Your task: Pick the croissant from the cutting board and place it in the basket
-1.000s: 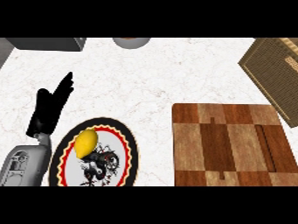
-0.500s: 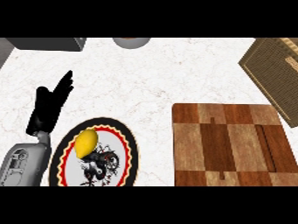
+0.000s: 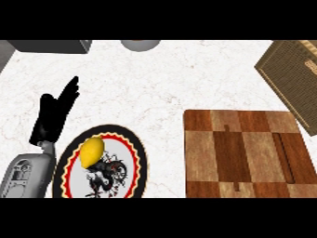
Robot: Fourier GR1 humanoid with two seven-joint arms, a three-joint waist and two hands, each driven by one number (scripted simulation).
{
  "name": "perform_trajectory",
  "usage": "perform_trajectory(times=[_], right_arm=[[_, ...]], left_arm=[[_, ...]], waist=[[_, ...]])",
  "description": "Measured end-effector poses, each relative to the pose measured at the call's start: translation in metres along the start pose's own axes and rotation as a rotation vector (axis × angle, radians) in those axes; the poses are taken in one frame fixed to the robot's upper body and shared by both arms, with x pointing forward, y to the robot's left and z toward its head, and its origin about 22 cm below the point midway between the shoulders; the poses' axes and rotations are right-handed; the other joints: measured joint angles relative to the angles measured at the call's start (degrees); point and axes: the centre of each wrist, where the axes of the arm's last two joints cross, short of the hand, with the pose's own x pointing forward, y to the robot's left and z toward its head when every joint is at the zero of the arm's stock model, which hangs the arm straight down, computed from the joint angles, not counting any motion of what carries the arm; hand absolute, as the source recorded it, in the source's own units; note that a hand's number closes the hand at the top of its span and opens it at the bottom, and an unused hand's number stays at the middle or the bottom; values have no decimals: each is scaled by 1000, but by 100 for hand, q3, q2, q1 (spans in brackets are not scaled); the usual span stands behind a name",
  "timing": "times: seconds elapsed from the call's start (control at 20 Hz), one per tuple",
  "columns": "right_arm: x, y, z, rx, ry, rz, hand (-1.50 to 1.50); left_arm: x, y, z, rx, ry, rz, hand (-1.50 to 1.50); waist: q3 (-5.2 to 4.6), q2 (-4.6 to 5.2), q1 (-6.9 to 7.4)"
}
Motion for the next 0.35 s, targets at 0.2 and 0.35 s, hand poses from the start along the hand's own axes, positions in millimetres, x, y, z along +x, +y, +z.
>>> perform_trajectory(times=[0.2, 0.35], right_arm=[[-23, -37, 17, -53, 67, -56, -150], [-38, -63, 31, -64, 94, -69, -150]], left_arm=[[3, 6, 0, 2, -9, -1, 0], [4, 8, 0, 1, -14, -3, 0]], waist=[[7, 10, -16], [16, 23, -19]])
